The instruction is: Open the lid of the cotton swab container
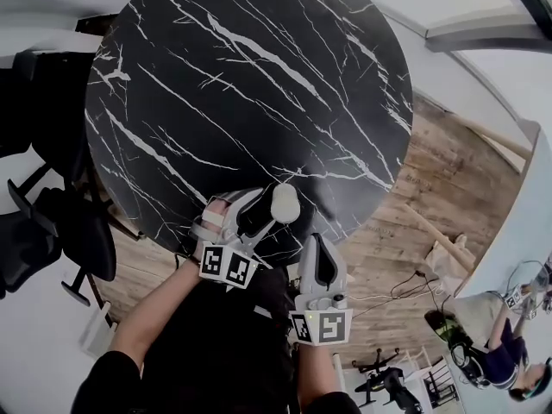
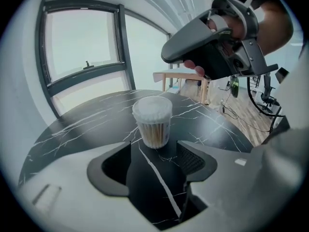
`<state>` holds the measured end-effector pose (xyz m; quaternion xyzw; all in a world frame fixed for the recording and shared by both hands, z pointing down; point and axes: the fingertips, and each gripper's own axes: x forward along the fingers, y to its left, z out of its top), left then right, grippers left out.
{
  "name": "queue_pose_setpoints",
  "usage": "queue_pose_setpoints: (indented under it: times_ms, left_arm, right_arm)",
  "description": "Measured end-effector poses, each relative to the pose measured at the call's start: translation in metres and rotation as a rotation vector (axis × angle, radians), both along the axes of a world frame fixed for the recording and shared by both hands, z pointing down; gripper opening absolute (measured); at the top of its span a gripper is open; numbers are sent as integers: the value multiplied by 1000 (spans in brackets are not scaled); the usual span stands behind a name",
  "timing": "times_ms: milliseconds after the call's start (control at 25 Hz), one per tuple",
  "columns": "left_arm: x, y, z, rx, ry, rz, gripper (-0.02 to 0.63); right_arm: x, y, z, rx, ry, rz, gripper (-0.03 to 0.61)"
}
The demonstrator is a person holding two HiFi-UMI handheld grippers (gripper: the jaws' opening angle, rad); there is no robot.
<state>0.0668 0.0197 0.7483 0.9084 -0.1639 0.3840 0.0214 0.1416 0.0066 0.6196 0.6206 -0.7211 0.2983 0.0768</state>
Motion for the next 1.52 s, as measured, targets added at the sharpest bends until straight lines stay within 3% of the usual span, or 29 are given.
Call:
queue_pose_setpoints:
  times_ms: [800,1080,1520]
  left_arm:
    - [18,-14,10,-2,-3,169,309]
    - [21,-13,9,-36,13,225,318]
    - [29,-10,10,-40,9,265,317]
  right_arm:
    - [10,-12,18,-46,-34,-6,-3]
    - [13,-11,23,-55,-42,2,-3]
    - [20,-4,29,-61,-46,6,-3]
